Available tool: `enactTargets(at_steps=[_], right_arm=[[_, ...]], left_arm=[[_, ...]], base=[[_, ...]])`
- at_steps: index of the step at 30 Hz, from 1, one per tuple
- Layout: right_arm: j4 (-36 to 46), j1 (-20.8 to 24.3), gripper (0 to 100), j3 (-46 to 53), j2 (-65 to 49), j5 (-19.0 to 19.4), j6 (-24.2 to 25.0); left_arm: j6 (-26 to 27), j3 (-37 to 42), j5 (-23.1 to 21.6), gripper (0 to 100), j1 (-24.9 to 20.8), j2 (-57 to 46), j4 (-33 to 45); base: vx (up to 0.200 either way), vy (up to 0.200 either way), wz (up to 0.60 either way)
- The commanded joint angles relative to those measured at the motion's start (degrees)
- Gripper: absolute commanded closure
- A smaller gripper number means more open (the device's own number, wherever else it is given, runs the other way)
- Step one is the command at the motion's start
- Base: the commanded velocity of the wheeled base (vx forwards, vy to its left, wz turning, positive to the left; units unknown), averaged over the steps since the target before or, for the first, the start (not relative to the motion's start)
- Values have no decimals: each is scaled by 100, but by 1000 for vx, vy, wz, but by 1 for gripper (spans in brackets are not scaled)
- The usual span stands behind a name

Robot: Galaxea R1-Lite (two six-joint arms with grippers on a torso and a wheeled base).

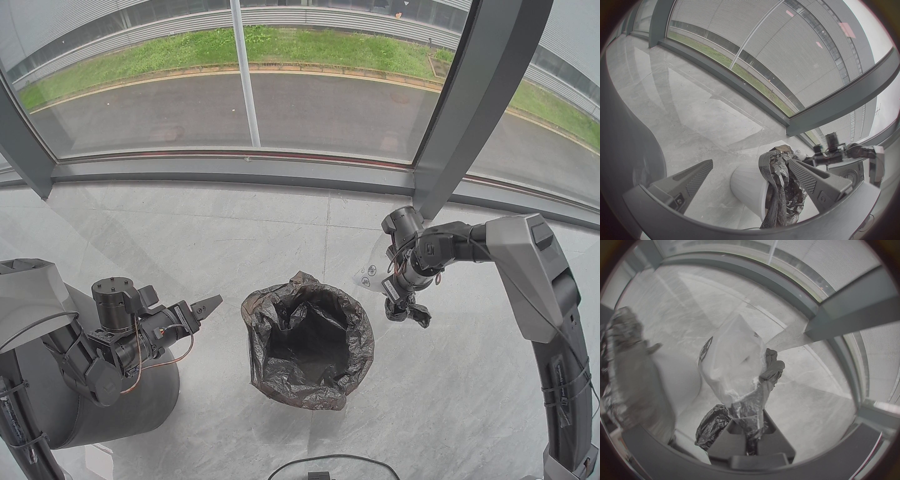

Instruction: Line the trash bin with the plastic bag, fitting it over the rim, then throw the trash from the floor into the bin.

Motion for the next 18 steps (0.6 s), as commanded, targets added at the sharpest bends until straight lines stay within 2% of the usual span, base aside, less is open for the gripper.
enactTargets(at_steps=[1, 3, 4, 5, 6, 11, 15, 18], right_arm=[[1315, 1079, 100, 4, -1660, -609, -304], [1588, 1360, 100, 4, -1827, -592, -67], [1878, 1624, 100, 4, -1968, -592, 320], [1913, 1641, 100, 4, -1977, -601, 355], [2361, 1852, 100, 4, -2064, -592, 680], [2941, 2248, 100, 4, -2047, -601, 1436], [3460, 2300, 100, 4, -1862, -565, 1972], [3688, 2309, 100, 4, -1607, -214, 2535]], left_arm=[[17, 150, 1, 0, -19, -65, -259], [26, 150, 1, 0, -19, -74, -259], [44, 150, 1, 0, -10, -74, -259], [44, 150, 1, 0, -10, -74, -267], [52, 141, -8, 0, 8, -83, -259], [52, 141, -8, 0, 8, -65, -267], [52, 150, -8, 0, 8, -65, -267], [52, 150, 1, 0, 8, -65, -267]], base=[[0, 0, 0], [0, 0, 0], [0, 0, 0], [0, 0, 0], [0, 0, 0], [0, 0, 0], [0, 0, 0], [0, 0, 0]])
